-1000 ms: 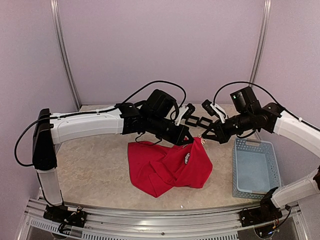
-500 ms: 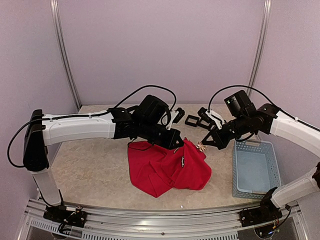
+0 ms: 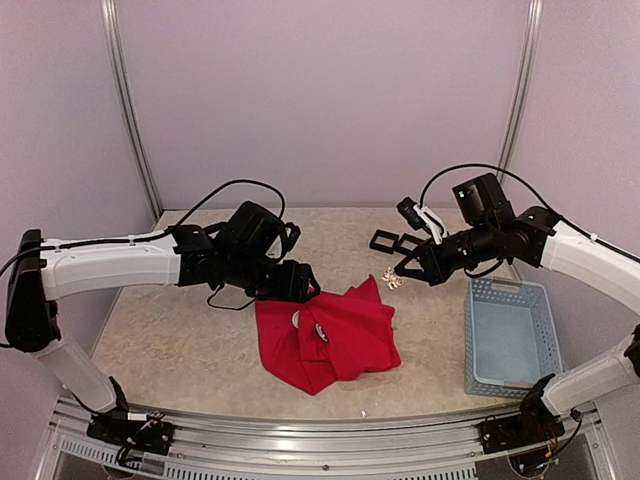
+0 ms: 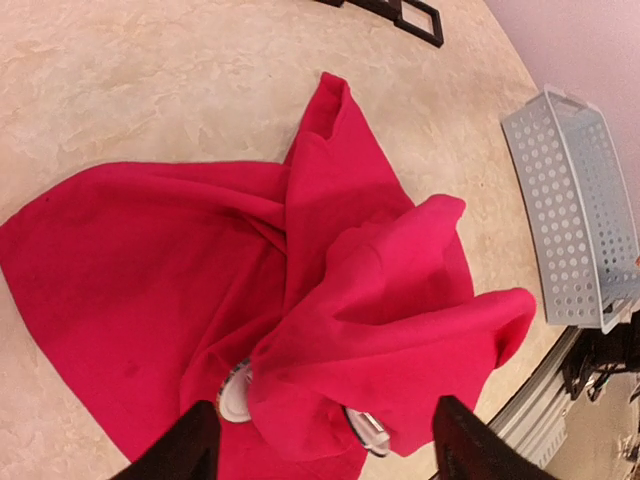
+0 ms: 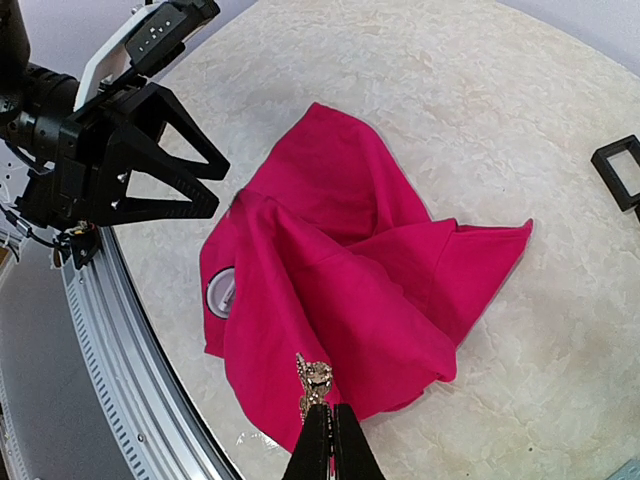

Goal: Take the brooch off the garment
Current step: Remove the brooch from the crumpled clothing, then pass from the right arm to the left

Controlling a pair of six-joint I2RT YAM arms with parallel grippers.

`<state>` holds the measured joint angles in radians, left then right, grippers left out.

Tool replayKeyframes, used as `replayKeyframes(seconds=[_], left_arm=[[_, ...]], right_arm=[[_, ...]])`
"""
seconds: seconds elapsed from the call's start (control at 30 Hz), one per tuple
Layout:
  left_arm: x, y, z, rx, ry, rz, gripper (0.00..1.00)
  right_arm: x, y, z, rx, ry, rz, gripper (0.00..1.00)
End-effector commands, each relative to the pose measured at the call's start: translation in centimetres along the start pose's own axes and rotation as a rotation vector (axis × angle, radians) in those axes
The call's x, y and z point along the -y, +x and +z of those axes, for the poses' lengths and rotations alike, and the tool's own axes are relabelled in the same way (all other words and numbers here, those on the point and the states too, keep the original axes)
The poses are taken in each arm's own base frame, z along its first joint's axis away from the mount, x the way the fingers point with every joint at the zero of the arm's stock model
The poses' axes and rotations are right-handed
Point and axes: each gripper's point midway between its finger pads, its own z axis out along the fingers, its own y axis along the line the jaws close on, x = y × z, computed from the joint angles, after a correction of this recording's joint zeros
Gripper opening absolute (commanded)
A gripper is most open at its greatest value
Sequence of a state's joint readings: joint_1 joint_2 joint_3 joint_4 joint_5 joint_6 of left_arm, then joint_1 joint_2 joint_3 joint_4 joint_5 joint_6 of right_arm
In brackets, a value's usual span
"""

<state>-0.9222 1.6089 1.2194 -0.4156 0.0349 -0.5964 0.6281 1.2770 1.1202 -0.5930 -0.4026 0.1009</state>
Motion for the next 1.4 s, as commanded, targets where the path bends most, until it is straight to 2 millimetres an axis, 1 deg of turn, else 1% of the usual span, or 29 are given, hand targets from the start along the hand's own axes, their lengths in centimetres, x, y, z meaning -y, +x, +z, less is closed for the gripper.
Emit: replayKeyframes(seconds=[0.0,0.03,0.1,0.17,0.23,0.3,0.37,0.43,0.47,0.5,0.57,0.67,0.8,0.97,1.13,1.2,1.37], left_arm=[[-0.4,-3.2,-3.8,0.120,-0.065,-0.042,0.90],[0.0,-4.1,-4.6,0.144,-0.065,-0.034,0.97],[1.8,-6.1,-6.4,0.203,-0.020,-0.004,0.99],[4.4,-7.8,-8.0,0.255,0.076,0.035,0.99],[7.7,-8.7,-9.2,0.269,0.234,0.071,0.99],[10.8,-9.0,-10.2,0.264,0.389,0.107,0.99],[13.2,-8.9,-10.7,0.243,0.511,0.126,0.99],[14.9,-8.6,-10.7,0.207,0.594,0.138,0.99],[15.5,-8.2,-10.0,0.178,0.619,0.143,0.99],[16.0,-7.9,-9.8,0.157,0.641,0.148,0.98],[16.6,-7.0,-8.4,0.099,0.665,0.148,0.95],[17.4,-6.3,-7.3,0.051,0.686,0.152,0.90],[17.5,-6.1,-6.7,0.032,0.698,0.146,0.78],[17.4,-6.2,-6.7,0.033,0.710,0.141,0.53],[17.4,-6.1,-6.8,0.032,0.718,0.137,0.37],[17.5,-6.2,-6.8,0.032,0.722,0.136,0.32],[17.6,-6.1,-6.9,0.027,0.731,0.138,0.10]], right_arm=[[-1.1,-4.2,-2.6,0.158,-0.114,0.033,0.00],[-1.4,-4.7,-3.0,0.183,-0.145,0.038,0.00],[-1.9,-5.7,-4.0,0.229,-0.216,0.050,0.00],[-2.7,-6.4,-4.6,0.259,-0.286,0.059,0.00],[-3.5,-6.9,-4.9,0.270,-0.345,0.061,0.00],[-4.3,-7.3,-5.1,0.271,-0.399,0.060,0.00],[-5.0,-7.6,-5.4,0.269,-0.448,0.056,0.00],[-5.6,-7.9,-5.6,0.261,-0.495,0.056,0.00],[-5.9,-7.9,-5.6,0.253,-0.520,0.059,0.00],[-6.2,-7.9,-5.7,0.245,-0.540,0.061,0.00],[-6.5,-7.7,-5.7,0.230,-0.569,0.067,0.00],[-6.6,-7.4,-5.6,0.214,-0.584,0.073,0.00],[-6.9,-7.3,-5.7,0.206,-0.603,0.070,0.00],[-7.0,-7.0,-5.5,0.193,-0.619,0.076,0.00],[-6.9,-6.9,-5.4,0.189,-0.619,0.080,0.00],[-6.9,-6.9,-5.4,0.189,-0.618,0.078,0.00],[-6.8,-6.8,-5.3,0.187,-0.612,0.077,0.00]])
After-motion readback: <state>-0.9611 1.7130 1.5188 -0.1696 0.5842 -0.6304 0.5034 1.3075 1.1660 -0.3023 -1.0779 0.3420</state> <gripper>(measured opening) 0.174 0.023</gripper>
